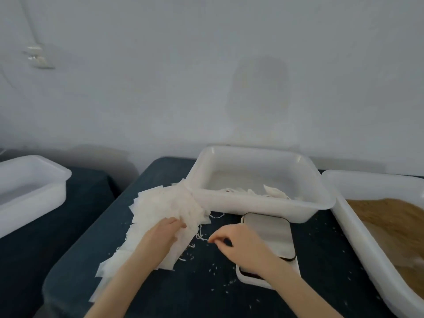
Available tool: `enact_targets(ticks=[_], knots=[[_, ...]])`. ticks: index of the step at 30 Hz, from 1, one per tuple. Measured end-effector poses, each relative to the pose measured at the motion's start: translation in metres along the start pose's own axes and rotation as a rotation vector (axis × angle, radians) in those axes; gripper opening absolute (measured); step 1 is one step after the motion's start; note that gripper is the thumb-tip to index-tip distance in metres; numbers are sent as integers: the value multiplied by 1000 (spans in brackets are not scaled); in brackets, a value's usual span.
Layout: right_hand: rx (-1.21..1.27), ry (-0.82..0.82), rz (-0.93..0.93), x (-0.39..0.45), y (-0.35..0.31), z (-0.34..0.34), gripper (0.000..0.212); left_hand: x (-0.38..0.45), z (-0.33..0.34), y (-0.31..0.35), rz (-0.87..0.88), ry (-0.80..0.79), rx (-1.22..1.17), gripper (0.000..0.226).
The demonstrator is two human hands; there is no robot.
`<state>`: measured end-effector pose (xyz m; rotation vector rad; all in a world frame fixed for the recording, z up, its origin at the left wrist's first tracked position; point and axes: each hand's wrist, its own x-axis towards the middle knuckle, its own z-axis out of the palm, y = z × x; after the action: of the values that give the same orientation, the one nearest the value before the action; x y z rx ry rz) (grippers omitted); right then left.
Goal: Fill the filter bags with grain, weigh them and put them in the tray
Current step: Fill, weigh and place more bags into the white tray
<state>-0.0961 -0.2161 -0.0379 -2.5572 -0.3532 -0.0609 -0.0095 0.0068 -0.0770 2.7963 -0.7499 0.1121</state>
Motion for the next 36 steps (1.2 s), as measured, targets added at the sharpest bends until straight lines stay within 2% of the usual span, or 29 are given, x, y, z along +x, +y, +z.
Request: enact_targets(ticks=[3,7,12,15,17,21,24,26,28,30,33,36], knots=[[5,-6,-11,-7,-8,16,25,-7,-3,-5,-43,117,73,52],[-10,-25,-29,-15,-16,28,27,-15,-4,-5,12,203,138,37],[-21,-39,-16,-20,-15,30,28,-14,-8,-5,-17,251,27,23],[-18,-39,1,-20,-11,29,28,-13,-12,-1,-126,218,-64,22],[-20,-36,9,-20,-8,28,27,-14,-14,4,-133,191,-89,22],[-2,20,53,-15,-1,22,25,-20,-30,25,7,246,-2,18],[30,69,86,-11,2,12,24,-20,-42,42,128,291,-57,13],[84,127,106,-9,4,6,23,-17,-47,53,243,309,-88,18],[184,201,113,-7,3,-1,23,-14,-50,65,322,359,-114,27],[391,239,134,-2,-1,-9,26,-8,-48,75,348,343,-184,26],[584,191,181,0,-4,-21,34,0,-38,90,383,311,-290,21],[545,99,246,-4,5,-32,38,2,-29,109,417,341,-307,20]])
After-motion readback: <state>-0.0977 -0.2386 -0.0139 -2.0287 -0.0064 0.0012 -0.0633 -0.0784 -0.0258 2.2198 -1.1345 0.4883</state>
